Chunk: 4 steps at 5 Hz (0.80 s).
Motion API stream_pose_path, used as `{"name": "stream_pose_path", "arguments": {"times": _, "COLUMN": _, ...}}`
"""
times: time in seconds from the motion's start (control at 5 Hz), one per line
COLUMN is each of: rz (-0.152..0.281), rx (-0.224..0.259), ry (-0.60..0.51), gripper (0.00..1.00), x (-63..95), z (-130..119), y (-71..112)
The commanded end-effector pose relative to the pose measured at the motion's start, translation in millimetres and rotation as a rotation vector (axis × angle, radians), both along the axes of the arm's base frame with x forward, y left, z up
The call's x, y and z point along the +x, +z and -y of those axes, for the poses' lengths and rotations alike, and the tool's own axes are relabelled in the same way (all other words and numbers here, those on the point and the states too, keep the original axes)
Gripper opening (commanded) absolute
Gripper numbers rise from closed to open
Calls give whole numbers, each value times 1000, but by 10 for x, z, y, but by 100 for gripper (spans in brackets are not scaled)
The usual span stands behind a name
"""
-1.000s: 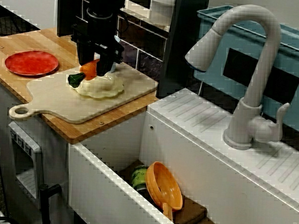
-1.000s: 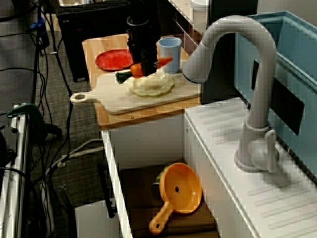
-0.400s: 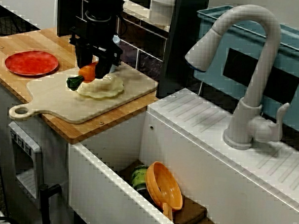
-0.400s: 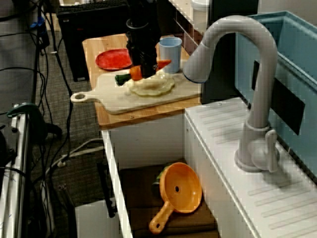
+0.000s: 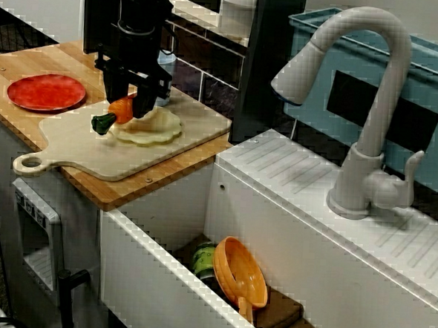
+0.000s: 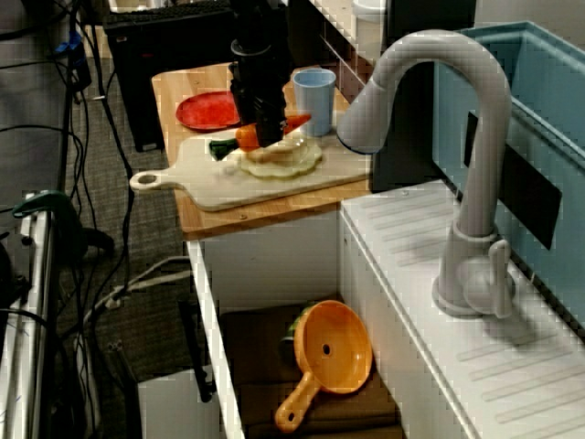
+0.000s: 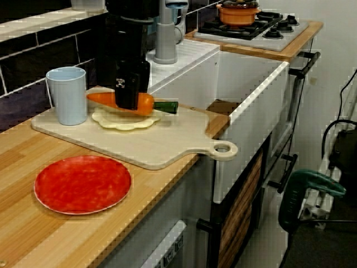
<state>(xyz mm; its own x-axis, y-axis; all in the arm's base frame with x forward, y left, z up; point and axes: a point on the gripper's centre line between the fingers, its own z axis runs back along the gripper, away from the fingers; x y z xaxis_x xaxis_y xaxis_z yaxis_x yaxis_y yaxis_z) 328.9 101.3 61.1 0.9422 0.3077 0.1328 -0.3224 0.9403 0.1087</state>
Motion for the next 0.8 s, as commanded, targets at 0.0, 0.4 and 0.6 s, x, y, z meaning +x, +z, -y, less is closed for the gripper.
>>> {"name": "stream_pose_path", "arguments": {"times": 0.0, "rz": 29, "rx": 15, "ry": -11, "gripper": 100, "x": -41, "z": -34, "y": 165}}
{"name": "stream_pose_path", "arguments": {"times": 0.4, "rz": 28, "rx": -16, "ry": -18, "gripper": 100, "x": -100, "z": -66, "y": 286}}
{"name": "stream_pose_path", "arguments": {"times": 0.6, "rz": 38, "rx": -41, "ry": -54, "gripper": 100, "x": -118, "z": -66, "y": 427}}
